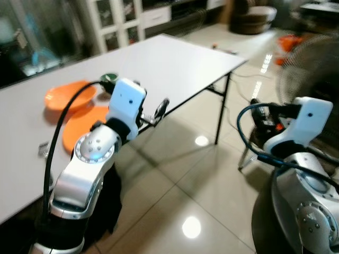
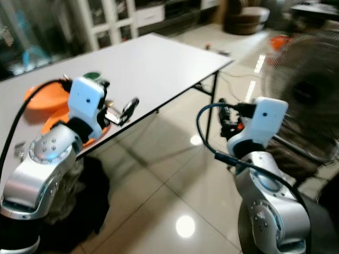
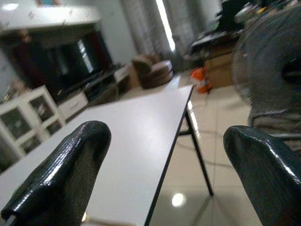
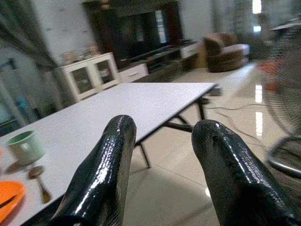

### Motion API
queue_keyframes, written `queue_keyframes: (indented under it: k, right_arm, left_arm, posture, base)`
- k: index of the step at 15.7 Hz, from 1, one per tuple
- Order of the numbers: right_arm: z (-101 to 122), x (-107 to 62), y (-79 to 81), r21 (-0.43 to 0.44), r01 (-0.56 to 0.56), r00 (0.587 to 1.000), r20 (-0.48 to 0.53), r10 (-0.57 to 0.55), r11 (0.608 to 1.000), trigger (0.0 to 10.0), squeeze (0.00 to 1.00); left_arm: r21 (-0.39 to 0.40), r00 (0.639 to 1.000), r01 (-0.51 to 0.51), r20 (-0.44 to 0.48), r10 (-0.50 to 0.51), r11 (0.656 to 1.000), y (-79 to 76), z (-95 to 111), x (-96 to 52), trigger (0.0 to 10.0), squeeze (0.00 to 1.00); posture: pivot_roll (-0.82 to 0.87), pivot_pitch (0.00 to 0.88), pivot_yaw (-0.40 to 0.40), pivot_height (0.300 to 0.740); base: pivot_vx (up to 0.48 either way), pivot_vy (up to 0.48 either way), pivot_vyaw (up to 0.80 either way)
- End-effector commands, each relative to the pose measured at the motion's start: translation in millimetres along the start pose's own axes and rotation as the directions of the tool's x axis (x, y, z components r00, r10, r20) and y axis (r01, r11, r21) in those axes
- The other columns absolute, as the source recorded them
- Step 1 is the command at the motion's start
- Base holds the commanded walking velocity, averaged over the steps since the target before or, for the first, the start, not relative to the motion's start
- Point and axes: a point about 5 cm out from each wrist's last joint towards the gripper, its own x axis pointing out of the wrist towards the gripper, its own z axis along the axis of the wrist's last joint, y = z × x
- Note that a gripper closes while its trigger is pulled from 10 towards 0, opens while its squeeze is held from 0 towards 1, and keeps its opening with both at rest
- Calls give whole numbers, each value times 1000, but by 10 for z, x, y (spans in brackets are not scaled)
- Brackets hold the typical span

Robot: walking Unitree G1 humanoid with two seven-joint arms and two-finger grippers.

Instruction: Setting the table

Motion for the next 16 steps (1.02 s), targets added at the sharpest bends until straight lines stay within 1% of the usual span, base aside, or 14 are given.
queue_keyframes:
  k: [1, 3, 4, 6, 9, 11, 13, 14, 15, 16]
  right_arm:
    - [-41, 1, 30, 12, 2, 1000, -25, -2, 1000, 10000, 0]
    - [-52, -1, 23, 12, 10, 999, -36, -10, 1000, 10000, 0]
    - [-60, -1, 17, 11, 17, 999, -41, -17, 1000, 10000, 0]
    - [-66, 2, 18, 4, 24, 999, -45, -24, 1000, 10000, 0]
    - [-71, 18, 27, -4, 22, 999, -50, -22, 1000, 10000, 0]
    - [-153, 55, 73, -1, 0, 994, -109, 0, 1000, 10000, 0]
    - [-253, 100, 112, -45, -32, 989, -146, 25, 998, 10000, 0]
    - [-331, 173, 91, -76, -43, 986, -164, 30, 996, 10000, 0]
    - [-364, 210, 63, -101, -53, 983, -180, 34, 993, 10000, 0]
    - [-416, 239, 38, -107, -66, 977, -209, 42, 992, 10000, 0]
  left_arm:
    - [14, 999, -46, -26, 47, 999, 102, -47, -9, 10000, 0]
    - [19, 999, -49, -18, 50, 999, 106, -42, -7, 10000, 0]
    - [56, 999, -51, 4, 51, 997, 95, -21, 3, 10000, 0]
    - [96, 999, -35, -7, 36, 995, 47, -48, 14, 10000, 0]
    - [89, 998, -59, -12, 60, 994, 69, -77, 25, 10000, 0]
    - [117, 991, -115, -48, 122, 986, 118, -182, 29, 10000, 0]
    - [63, 987, -125, -96, 131, 990, 145, -279, 22, 10000, 0]
    - [-4, 987, -125, -106, 124, 992, 155, -327, 9, 10000, 0]
    - [-15, 985, -138, -108, 135, 990, 167, -329, 5, 10000, 0]
    - [-25, 982, -156, -109, 153, 987, 185, -328, 3, 10000, 0]
  posture:
    - [-24, 0, 29, 740]
    - [-24, 0, 30, 740]
    - [-23, 0, 28, 740]
    - [-25, 0, 29, 740]
    - [-25, 0, 26, 740]
    - [-28, 0, 28, 740]
    - [-25, 0, 26, 740]
    - [-22, 0, 19, 740]
    - [-21, 0, 16, 740]
    - [-20, 0, 13, 740]
  base:
    - [0, 480, -781]
    - [0, 480, -788]
    - [0, 0, -781]
    - [0, -480, -781]
    - [0, -480, -781]
    - [0, 0, -775]
    - [0, 0, -756]
    - [0, 0, -763]
    - [352, 0, -763]
    - [424, 0, 0]
